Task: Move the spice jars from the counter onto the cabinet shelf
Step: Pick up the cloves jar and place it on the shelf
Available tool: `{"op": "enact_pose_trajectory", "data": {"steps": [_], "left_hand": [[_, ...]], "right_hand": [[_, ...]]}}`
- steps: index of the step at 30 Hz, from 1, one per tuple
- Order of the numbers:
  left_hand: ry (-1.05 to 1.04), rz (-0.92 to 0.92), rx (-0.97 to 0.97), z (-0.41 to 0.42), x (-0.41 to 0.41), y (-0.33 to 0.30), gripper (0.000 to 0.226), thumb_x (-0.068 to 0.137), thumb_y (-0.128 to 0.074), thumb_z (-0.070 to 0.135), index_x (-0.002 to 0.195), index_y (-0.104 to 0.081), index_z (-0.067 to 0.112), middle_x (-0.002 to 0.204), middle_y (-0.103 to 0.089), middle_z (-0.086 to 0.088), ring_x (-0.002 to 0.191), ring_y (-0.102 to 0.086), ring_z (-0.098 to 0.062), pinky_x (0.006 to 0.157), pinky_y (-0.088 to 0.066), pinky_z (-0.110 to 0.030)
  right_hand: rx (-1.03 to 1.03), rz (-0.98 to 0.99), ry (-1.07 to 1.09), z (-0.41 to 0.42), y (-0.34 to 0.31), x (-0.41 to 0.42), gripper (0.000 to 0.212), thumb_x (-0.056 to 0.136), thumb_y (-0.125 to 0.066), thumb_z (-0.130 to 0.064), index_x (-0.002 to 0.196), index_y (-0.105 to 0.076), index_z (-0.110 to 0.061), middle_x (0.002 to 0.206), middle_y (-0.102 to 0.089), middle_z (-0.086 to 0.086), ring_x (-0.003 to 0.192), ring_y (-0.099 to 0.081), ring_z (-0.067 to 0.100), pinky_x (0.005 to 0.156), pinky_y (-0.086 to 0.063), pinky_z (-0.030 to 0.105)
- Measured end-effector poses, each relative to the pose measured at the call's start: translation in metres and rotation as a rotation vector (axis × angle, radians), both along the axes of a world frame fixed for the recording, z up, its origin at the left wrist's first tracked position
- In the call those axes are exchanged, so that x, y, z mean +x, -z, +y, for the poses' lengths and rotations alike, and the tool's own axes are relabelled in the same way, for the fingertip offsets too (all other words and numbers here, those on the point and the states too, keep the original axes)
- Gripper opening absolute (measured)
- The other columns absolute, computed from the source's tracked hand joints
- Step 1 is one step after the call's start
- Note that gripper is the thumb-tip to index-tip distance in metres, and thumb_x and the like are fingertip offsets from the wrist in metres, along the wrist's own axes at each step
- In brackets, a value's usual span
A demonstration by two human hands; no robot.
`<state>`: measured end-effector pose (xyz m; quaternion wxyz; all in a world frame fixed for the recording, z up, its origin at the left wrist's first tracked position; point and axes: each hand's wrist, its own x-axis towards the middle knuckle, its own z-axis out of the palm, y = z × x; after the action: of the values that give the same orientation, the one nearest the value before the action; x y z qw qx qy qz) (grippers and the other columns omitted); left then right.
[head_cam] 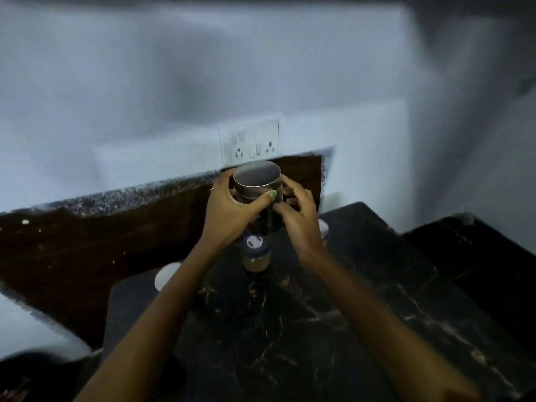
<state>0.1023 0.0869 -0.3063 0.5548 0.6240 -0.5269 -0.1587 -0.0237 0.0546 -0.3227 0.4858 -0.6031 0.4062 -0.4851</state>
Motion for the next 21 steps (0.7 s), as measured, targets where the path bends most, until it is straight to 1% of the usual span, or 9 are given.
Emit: {"op": "enact_pose_trajectory", "data": {"steps": [4,7,8,11,13,15,18,19,21], "left_hand": [[-0.002,0.084,-0.095,-0.004,-0.024,-0.056,0.050,0.077,-0.074,0.038,0.120,-0.052,0.026,0.117,-0.060,0.007,0.099,-0.060,-0.004,0.079,-0.051,-0.017],[0.046,0.180,-0.136,-0.001,-0.039,-0.093,0.028,0.082,-0.069,0.036,0.106,-0.057,0.029,0.099,-0.064,0.014,0.083,-0.063,0.006,0.070,-0.054,-0.015],[0.083,0.234,-0.146,0.000,-0.044,-0.104,0.021,0.083,-0.067,0.036,0.102,-0.058,0.030,0.097,-0.064,0.014,0.081,-0.064,0.006,0.070,-0.055,-0.018],[0.178,0.352,-0.147,0.005,-0.058,-0.134,0.029,0.080,-0.063,0.044,0.103,-0.061,0.027,0.104,-0.065,0.003,0.094,-0.066,-0.011,0.074,-0.059,-0.033],[0.201,0.368,-0.166,0.007,-0.067,-0.151,0.033,0.075,-0.059,0.048,0.100,-0.063,0.027,0.104,-0.067,0.002,0.095,-0.066,-0.015,0.071,-0.058,-0.033],[0.221,0.365,-0.175,0.010,-0.076,-0.163,0.032,0.075,-0.058,0.050,0.098,-0.065,0.029,0.105,-0.069,0.004,0.095,-0.067,-0.015,0.072,-0.057,-0.033],[0.261,0.344,-0.168,0.011,-0.089,-0.170,0.027,0.087,-0.053,0.050,0.102,-0.063,0.030,0.111,-0.070,0.004,0.101,-0.067,-0.014,0.081,-0.056,-0.037],[0.270,0.331,-0.171,0.011,-0.094,-0.171,0.027,0.090,-0.049,0.050,0.104,-0.062,0.032,0.112,-0.069,0.006,0.103,-0.066,-0.012,0.082,-0.056,-0.036],[0.280,0.284,-0.199,0.012,-0.105,-0.172,0.029,0.086,-0.048,0.053,0.107,-0.059,0.036,0.112,-0.067,0.012,0.104,-0.064,-0.006,0.077,-0.056,-0.026]], "right_hand": [[-0.091,-0.148,-0.044,-0.002,-0.057,-0.024,0.045,0.085,-0.059,-0.013,0.122,-0.056,-0.039,0.122,-0.048,0.001,0.121,-0.046,0.020,0.104,-0.043,0.043],[-0.148,-0.202,-0.101,0.001,-0.088,-0.043,0.042,0.080,-0.063,-0.028,0.120,-0.057,-0.038,0.125,-0.051,0.001,0.118,-0.051,0.015,0.102,-0.046,0.039],[-0.138,-0.234,-0.144,0.002,-0.097,-0.049,0.044,0.078,-0.062,-0.032,0.121,-0.057,-0.036,0.124,-0.054,0.000,0.116,-0.054,0.014,0.099,-0.048,0.037],[-0.068,-0.337,-0.321,0.001,-0.114,-0.065,0.044,0.078,-0.059,-0.041,0.121,-0.057,-0.029,0.119,-0.064,-0.001,0.110,-0.061,0.014,0.089,-0.049,0.034],[-0.020,-0.355,-0.418,0.002,-0.121,-0.075,0.039,0.078,-0.057,-0.046,0.114,-0.061,-0.033,0.116,-0.067,-0.001,0.109,-0.062,0.015,0.095,-0.047,0.039],[-0.007,-0.355,-0.460,0.002,-0.127,-0.082,0.041,0.077,-0.058,-0.046,0.115,-0.060,-0.031,0.117,-0.066,0.002,0.111,-0.061,0.019,0.098,-0.046,0.041],[-0.043,-0.418,-0.372,0.004,-0.133,-0.088,0.052,0.074,-0.065,-0.042,0.122,-0.055,-0.022,0.111,-0.069,0.000,0.104,-0.066,0.016,0.090,-0.052,0.036],[-0.067,-0.432,-0.315,0.006,-0.135,-0.090,0.056,0.071,-0.069,-0.042,0.123,-0.054,-0.025,0.108,-0.069,-0.003,0.103,-0.066,0.014,0.088,-0.053,0.034],[-0.166,-0.419,-0.173,0.010,-0.137,-0.092,0.059,0.065,-0.075,-0.044,0.119,-0.051,-0.039,0.107,-0.066,-0.012,0.101,-0.064,0.004,0.083,-0.055,0.023]]}}
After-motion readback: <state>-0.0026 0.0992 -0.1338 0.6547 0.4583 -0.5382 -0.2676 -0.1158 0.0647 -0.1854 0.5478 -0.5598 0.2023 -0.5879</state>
